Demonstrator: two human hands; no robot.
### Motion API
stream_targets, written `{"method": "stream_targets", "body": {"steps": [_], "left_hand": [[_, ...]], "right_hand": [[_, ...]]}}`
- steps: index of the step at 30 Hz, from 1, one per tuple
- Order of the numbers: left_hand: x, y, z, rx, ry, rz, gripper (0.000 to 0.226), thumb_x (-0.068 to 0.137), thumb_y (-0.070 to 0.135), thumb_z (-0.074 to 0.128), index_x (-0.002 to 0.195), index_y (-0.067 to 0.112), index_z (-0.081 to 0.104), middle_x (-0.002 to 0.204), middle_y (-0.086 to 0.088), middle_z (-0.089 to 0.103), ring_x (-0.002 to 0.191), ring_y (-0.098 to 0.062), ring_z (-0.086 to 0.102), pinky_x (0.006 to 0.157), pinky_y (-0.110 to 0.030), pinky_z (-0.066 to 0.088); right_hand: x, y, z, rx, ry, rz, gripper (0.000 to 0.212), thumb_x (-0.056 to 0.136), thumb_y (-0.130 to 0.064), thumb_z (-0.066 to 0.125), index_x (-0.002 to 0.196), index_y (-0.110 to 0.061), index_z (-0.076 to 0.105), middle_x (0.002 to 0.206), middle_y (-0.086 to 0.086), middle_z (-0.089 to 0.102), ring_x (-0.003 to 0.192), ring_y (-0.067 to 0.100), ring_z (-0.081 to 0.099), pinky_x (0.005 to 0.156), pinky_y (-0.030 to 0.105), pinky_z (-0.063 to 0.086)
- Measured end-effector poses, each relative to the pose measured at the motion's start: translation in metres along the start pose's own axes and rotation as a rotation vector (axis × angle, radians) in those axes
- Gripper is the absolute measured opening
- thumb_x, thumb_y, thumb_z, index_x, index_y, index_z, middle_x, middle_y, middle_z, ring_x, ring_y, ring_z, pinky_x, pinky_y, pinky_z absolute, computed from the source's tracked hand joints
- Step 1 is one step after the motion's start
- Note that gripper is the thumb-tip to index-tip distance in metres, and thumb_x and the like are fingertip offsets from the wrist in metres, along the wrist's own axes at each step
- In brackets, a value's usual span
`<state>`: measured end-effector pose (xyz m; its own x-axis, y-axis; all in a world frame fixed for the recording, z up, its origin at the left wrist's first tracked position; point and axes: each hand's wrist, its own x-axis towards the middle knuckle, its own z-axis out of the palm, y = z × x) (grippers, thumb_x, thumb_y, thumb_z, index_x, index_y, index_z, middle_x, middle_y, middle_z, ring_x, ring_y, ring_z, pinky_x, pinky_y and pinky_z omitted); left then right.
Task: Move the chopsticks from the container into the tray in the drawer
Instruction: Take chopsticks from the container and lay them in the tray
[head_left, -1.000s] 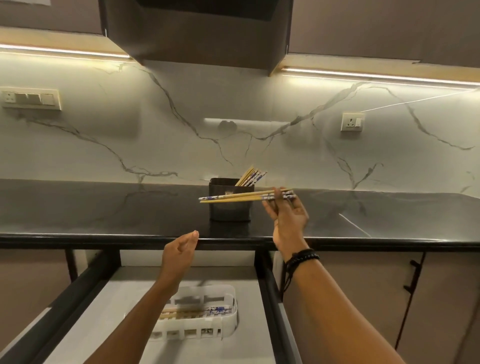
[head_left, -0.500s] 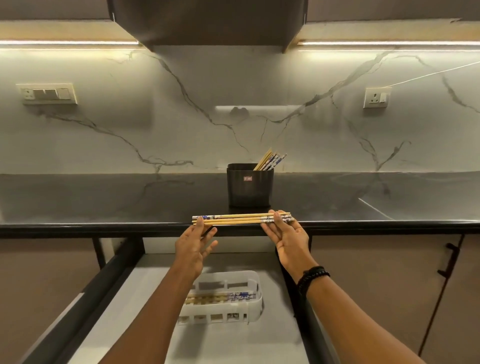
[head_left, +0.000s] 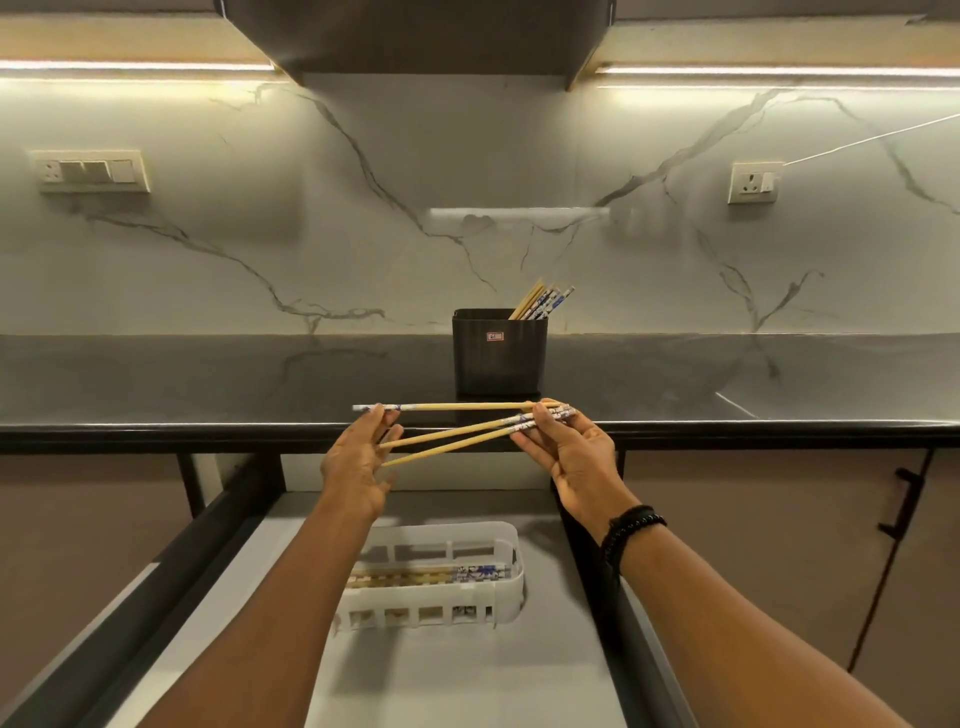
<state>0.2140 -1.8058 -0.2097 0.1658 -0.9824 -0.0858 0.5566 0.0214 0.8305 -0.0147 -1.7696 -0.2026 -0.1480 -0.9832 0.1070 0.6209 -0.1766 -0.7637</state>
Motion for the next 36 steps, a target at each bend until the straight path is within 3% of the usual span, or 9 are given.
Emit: {"method": "stream_targets", "body": {"steps": [3, 7, 10, 13, 18, 21, 27, 33, 36], "left_hand": [[0.005, 0.011, -0.01, -0.14, 0.106, 0.072, 0.016, 0.092, 0.025, 0.06, 0.105, 0.018, 0.063, 0.103, 0.002, 0.074, 0.099, -0.01, 0.068, 0.107, -0.057, 0.032], [0.001, 0.025, -0.007, -0.182, 0.203, 0.342, 0.007, 0.096, 0.021, 0.054, 0.102, 0.019, 0.057, 0.096, -0.002, 0.07, 0.09, -0.017, 0.071, 0.095, -0.047, 0.051], [-0.009, 0.028, 0.005, -0.009, 0.213, 0.582, 0.009, 0.097, 0.023, 0.052, 0.104, 0.025, 0.057, 0.084, 0.001, 0.063, 0.072, -0.011, 0.064, 0.076, -0.032, 0.058], [-0.016, 0.016, 0.015, 0.405, 0.03, 0.838, 0.016, 0.098, 0.021, 0.048, 0.111, 0.02, 0.058, 0.088, 0.002, 0.058, 0.067, 0.0, 0.053, 0.06, -0.014, 0.048], [-0.026, -0.022, 0.039, 0.843, -0.288, 0.886, 0.03, 0.095, 0.005, 0.051, 0.12, 0.016, 0.064, 0.106, 0.0, 0.054, 0.09, -0.006, 0.054, 0.075, -0.011, 0.048], [-0.029, -0.031, 0.042, 0.866, -0.395, 0.856, 0.032, 0.092, 0.0, 0.056, 0.121, 0.012, 0.064, 0.11, -0.004, 0.06, 0.096, -0.01, 0.059, 0.082, -0.011, 0.05], [-0.033, -0.029, 0.041, 0.8, -0.397, 0.821, 0.03, 0.088, 0.005, 0.064, 0.116, 0.013, 0.059, 0.095, -0.004, 0.067, 0.089, -0.015, 0.066, 0.077, -0.022, 0.057], [-0.039, -0.039, 0.043, 0.899, -0.3, 1.037, 0.017, 0.087, 0.018, 0.068, 0.103, 0.017, 0.064, 0.091, 0.011, 0.06, 0.081, -0.002, 0.059, 0.067, -0.009, 0.047], [-0.045, -0.044, 0.046, 0.91, -0.354, 0.949, 0.013, 0.09, 0.028, 0.063, 0.089, 0.017, 0.069, 0.073, 0.01, 0.067, 0.067, -0.001, 0.062, 0.059, -0.01, 0.046]], "right_hand": [[0.0, -0.005, -0.003, -0.031, 0.013, -0.054, 0.021, 0.087, -0.005, 0.066, 0.109, -0.002, 0.065, 0.102, 0.018, 0.072, 0.09, 0.025, 0.073, 0.081, 0.04, 0.061], [-0.002, -0.009, -0.004, -0.103, 0.03, -0.097, 0.018, 0.084, -0.006, 0.069, 0.103, -0.005, 0.067, 0.102, 0.018, 0.072, 0.09, 0.025, 0.072, 0.08, 0.039, 0.061], [-0.003, -0.007, 0.001, -0.19, 0.0, -0.09, 0.027, 0.085, -0.007, 0.07, 0.111, -0.001, 0.065, 0.105, 0.021, 0.072, 0.095, 0.029, 0.073, 0.081, 0.039, 0.061], [-0.005, -0.004, 0.007, -0.278, -0.057, -0.104, 0.029, 0.085, -0.008, 0.07, 0.112, -0.002, 0.065, 0.104, 0.021, 0.073, 0.094, 0.03, 0.073, 0.08, 0.039, 0.061], [-0.011, 0.002, 0.017, -0.403, -0.128, -0.134, 0.028, 0.085, -0.009, 0.07, 0.112, -0.004, 0.066, 0.101, 0.017, 0.075, 0.096, 0.031, 0.073, 0.078, 0.036, 0.062], [-0.016, 0.003, 0.021, -0.426, -0.157, -0.145, 0.021, 0.087, -0.009, 0.068, 0.108, -0.005, 0.068, 0.099, 0.015, 0.076, 0.093, 0.028, 0.074, 0.075, 0.033, 0.062], [-0.02, 0.002, 0.022, -0.415, -0.147, -0.144, 0.018, 0.087, -0.009, 0.067, 0.106, -0.008, 0.067, 0.099, 0.014, 0.076, 0.091, 0.025, 0.074, 0.075, 0.032, 0.062], [-0.017, -0.003, 0.022, -0.289, -0.002, -0.19, 0.012, 0.088, -0.008, 0.066, 0.1, -0.009, 0.065, 0.094, 0.011, 0.075, 0.087, 0.021, 0.075, 0.071, 0.027, 0.061], [-0.014, -0.009, 0.016, -0.076, 0.053, -0.155, 0.013, 0.088, -0.005, 0.066, 0.101, -0.006, 0.065, 0.099, 0.015, 0.074, 0.091, 0.024, 0.074, 0.073, 0.03, 0.062]]}}
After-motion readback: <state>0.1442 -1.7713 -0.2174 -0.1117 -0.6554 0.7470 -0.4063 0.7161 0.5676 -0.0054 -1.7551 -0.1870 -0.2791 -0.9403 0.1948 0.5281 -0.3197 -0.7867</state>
